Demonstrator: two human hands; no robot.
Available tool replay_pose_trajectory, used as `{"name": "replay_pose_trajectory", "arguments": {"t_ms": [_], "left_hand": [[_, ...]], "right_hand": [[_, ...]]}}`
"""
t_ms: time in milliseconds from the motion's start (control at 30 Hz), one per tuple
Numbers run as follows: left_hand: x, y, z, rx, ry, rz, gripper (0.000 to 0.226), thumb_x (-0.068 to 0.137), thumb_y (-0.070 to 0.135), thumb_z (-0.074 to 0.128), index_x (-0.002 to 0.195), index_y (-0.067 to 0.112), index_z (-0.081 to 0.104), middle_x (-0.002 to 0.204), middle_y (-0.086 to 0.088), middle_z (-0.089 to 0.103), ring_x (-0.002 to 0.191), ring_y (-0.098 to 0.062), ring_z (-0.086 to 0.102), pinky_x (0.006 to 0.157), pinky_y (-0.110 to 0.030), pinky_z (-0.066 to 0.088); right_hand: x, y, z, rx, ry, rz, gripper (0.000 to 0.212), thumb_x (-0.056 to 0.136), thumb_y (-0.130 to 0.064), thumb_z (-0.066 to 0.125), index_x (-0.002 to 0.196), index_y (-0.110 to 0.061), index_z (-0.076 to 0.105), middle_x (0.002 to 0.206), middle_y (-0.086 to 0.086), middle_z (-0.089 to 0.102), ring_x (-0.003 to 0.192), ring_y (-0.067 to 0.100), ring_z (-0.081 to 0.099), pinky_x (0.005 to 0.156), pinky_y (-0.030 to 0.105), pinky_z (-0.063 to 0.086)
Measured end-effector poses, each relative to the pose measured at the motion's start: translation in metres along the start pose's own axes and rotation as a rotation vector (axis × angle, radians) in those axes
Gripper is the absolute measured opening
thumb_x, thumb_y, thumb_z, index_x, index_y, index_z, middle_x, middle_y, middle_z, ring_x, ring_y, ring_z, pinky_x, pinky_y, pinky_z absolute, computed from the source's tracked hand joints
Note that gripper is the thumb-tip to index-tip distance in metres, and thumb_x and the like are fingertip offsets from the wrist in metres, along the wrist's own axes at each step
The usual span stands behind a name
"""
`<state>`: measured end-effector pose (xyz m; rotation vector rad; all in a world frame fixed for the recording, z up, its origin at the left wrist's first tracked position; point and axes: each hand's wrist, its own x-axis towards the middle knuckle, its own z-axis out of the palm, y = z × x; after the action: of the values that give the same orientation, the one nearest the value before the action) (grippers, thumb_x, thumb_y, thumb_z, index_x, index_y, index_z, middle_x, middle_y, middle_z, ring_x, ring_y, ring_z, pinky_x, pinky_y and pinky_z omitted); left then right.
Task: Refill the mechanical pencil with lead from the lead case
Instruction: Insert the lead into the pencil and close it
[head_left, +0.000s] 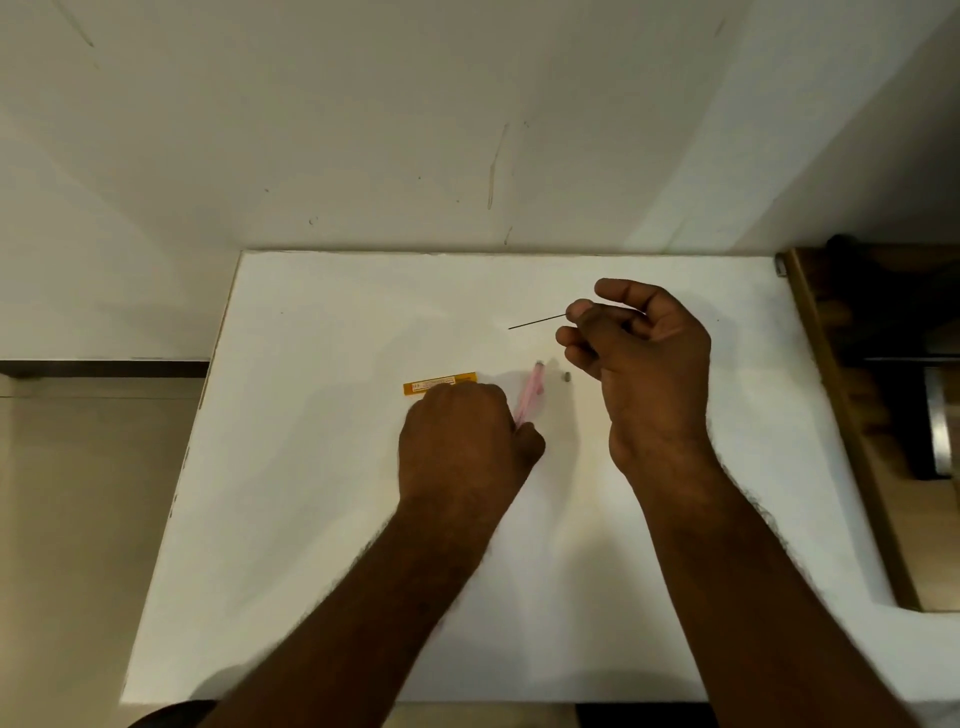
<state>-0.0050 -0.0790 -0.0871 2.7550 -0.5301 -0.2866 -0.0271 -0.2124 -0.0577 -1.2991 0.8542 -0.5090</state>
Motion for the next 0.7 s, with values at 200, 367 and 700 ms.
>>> {"name": "replay_pose_trajectory", "arguments": {"t_ms": [200,367,700], "left_hand": [[0.0,-0.009,-0.031,-0.21,0.223,0.068,0.021,0.075,0.049,0.062,0.072,0.028,0.062,0.07,0.01,0.058,0.064,-0.012,0.053,0.055,-0.025,0.038],[0.001,-0.017,-0.037,-0.22,0.265,0.089,0.015,0.078,0.042,0.067,0.075,0.029,0.063,0.073,0.013,0.057,0.07,-0.011,0.052,0.056,-0.024,0.035],[0.004,-0.021,-0.038,-0.201,0.237,0.111,0.013,0.077,0.038,0.069,0.076,0.025,0.065,0.073,0.009,0.059,0.074,-0.016,0.053,0.061,-0.029,0.041]], "right_hand": [[-0.001,-0.006,-0.003,0.114,0.003,-0.029,0.025,0.097,-0.003,0.065,0.118,-0.012,0.056,0.109,0.018,0.069,0.077,0.029,0.08,0.071,0.036,0.065],[-0.004,-0.009,0.001,0.178,-0.02,-0.098,0.025,0.1,0.001,0.056,0.116,-0.017,0.048,0.11,0.015,0.061,0.071,0.032,0.079,0.065,0.037,0.063],[-0.005,-0.007,0.002,0.144,-0.038,-0.185,0.023,0.102,-0.002,0.052,0.111,-0.023,0.046,0.101,0.006,0.06,0.069,0.033,0.079,0.065,0.037,0.063]]}}
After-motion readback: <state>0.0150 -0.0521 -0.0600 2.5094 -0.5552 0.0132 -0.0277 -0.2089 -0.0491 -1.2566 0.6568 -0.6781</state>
